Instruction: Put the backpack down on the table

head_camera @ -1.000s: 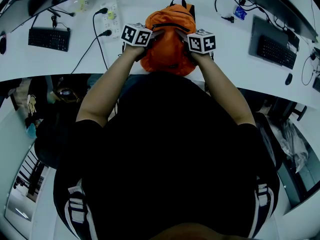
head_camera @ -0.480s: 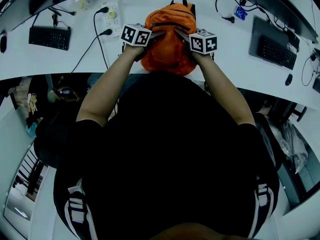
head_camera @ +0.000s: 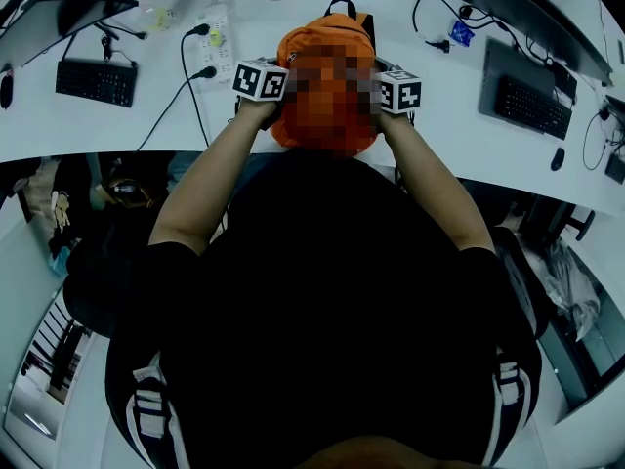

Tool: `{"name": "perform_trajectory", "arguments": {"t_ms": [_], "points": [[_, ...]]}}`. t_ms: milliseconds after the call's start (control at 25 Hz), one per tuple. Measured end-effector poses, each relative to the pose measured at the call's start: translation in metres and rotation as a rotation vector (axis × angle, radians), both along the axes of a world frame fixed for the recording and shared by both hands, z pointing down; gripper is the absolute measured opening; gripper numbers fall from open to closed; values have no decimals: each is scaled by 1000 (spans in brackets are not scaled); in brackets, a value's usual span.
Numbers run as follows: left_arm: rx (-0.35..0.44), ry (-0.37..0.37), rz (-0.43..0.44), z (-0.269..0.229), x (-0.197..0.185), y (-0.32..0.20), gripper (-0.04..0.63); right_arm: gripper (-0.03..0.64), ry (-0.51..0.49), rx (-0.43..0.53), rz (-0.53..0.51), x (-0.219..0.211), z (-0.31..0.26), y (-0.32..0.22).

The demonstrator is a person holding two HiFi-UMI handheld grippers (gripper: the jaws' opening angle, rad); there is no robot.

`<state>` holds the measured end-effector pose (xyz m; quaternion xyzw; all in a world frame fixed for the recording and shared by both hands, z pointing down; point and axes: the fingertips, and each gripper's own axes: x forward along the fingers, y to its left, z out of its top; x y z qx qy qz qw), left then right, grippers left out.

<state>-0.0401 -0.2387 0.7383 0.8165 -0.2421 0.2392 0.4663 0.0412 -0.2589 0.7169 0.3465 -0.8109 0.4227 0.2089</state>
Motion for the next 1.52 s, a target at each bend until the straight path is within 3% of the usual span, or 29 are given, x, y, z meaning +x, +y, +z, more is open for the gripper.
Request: {"name": "perform_trajectory", "arguments": {"t_ms": [480,680,1520], "points": [[35,-111,-82,3,-25,-9,411,318,25,23,23,15,-9,0],[98,-184,-57,-1,-32,-8,422,319,37,33,16,18,-14,3],[149,-198,-110,-24,-24,10,433,322,25,103,12,33,-48,9]]}}
